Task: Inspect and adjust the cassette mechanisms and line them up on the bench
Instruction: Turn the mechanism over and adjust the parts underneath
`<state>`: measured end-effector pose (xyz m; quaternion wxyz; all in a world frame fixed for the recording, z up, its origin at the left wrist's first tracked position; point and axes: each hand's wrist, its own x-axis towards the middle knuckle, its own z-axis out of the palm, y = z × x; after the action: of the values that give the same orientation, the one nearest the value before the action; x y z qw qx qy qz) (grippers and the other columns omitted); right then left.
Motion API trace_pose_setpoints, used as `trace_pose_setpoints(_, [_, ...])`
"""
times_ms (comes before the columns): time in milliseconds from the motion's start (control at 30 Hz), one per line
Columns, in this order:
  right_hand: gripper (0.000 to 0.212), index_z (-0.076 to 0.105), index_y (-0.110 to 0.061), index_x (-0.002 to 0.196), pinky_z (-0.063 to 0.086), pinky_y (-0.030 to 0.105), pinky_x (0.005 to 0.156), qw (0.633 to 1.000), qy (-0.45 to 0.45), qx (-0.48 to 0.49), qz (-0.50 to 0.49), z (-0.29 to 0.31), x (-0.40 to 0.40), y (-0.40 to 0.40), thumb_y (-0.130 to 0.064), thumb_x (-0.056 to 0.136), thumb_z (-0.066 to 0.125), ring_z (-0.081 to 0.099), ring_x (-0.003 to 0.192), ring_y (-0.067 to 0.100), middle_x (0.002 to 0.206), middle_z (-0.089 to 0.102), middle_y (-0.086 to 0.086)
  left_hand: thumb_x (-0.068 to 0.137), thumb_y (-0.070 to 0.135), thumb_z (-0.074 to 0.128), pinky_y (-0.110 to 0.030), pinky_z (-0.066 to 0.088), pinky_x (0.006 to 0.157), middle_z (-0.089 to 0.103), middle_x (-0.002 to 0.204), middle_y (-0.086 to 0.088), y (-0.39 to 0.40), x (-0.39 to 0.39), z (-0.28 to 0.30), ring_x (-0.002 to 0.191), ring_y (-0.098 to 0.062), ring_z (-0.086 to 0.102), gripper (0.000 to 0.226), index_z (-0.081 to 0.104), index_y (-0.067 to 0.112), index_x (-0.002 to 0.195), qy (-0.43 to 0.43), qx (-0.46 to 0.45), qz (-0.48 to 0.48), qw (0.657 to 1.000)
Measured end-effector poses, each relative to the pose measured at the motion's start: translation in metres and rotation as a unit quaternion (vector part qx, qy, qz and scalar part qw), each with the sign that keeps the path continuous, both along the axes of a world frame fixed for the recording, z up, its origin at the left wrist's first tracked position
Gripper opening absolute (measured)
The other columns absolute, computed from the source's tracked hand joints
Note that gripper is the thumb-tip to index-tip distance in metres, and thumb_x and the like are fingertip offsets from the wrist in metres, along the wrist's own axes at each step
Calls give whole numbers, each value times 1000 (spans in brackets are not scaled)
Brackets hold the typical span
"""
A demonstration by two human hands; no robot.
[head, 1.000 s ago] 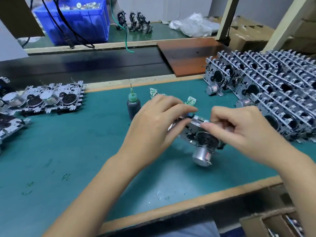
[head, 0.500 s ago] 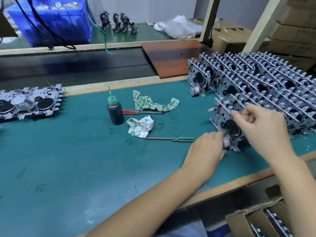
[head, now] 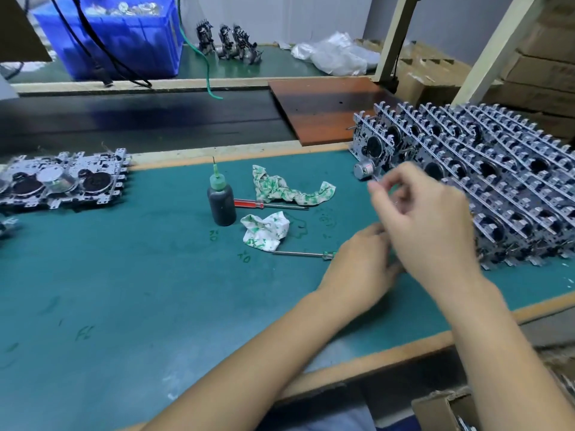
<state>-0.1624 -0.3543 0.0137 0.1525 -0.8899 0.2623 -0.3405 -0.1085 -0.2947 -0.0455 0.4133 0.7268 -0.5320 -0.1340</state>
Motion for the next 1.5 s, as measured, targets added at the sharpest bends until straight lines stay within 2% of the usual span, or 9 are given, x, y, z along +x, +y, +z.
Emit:
trace_pose_setpoints(133, [13, 55, -24, 79, 44, 38, 58, 986, 25, 91, 135, -9, 26, 46, -33, 86, 61, 49, 55, 15, 55, 50, -5, 75, 13, 52, -8, 38, 65, 64, 89, 4, 67, 42, 16, 79, -9, 54, 31, 64, 16, 104, 53, -66, 99, 991])
trace_pose_setpoints(300, [17, 48, -25, 93, 45, 37, 62, 947, 74, 124, 287, -21, 68, 109, -39, 88, 58, 50, 57, 14, 64, 57, -7, 79, 6, 58, -24, 38, 64, 55, 71, 20, 162, 90, 6, 67, 2, 50, 33, 53, 39, 77, 7, 7, 211, 978])
trace_pose_setpoints(600, [20, 61, -12, 109, 44, 36, 85, 878, 215, 173, 391, -53, 190, 202, -19, 94, 51, 58, 94, 26, 102, 67, 6, 73, 16, 80, -53, 40, 84, 56, 117, -24, 300, 179, 1, 107, -43, 52, 49, 62, 1, 116, -282, 221, 485, 798])
trace_pose_setpoints(667, [25, 59, -2, 116, 50, 38, 84, 815, 199, 383, 386, -53, 217, 224, -9, 95, 49, 58, 78, 26, 94, 66, 12, 68, 21, 84, -57, 32, 94, 43, 134, -30, 319, 194, 3, 123, -48, 39, 69, 53, -2, 125, -279, 249, 542, 752])
trace_pose_setpoints(767, [27, 46, 7, 122, 51, 36, 81, 614, 161, 704, 318, -45, 244, 257, -3, 98, 42, 64, 93, 41, 110, 61, 24, 63, 34, 87, -60, 20, 104, 28, 145, -32, 340, 211, 4, 132, -53, 23, 89, 44, -2, 134, -265, 282, 573, 722])
trace_pose_setpoints(900, [32, 41, 5, 129, 51, 28, 72, 551, 178, 761, 293, -51, 265, 291, -4, 99, 41, 59, 110, 40, 114, 56, 27, 64, 58, 78, -49, 26, 102, 41, 132, -26, 350, 225, 10, 119, -41, 41, 95, 39, 8, 135, -256, 407, 572, 665])
trace_pose_setpoints(1067, [8, 46, -6, 105, 37, 14, 28, 562, 163, 773, 244, -54, 286, 311, -4, 98, 43, 46, 23, 8, 58, 55, 9, 80, 66, 57, -37, 29, 101, 55, 124, -18, 352, 239, 16, 115, -32, 51, 72, 42, 10, 122, -266, 501, 517, 642])
trace_pose_setpoints(1267, [30, 43, -7, 71, 40, 14, 33, 542, 179, 790, 225, -62, 285, 302, -6, 101, 37, 46, 52, 11, 66, 48, 4, 74, 61, 66, -37, 32, 93, 61, 110, -22, 356, 235, 16, 107, -35, 56, 71, 53, 5, 116, -300, 447, 511, 670])
trace_pose_setpoints(1500, [22, 47, -7, 71, 33, 12, 30, 590, 159, 757, 231, -59, 271, 280, -3, 92, 43, 44, 37, 6, 56, 50, 5, 65, 58, 76, -42, 19, 107, 65, 101, -23, 343, 217, 25, 101, -36, 60, 81, 57, 5, 123, -363, 400, 471, 697])
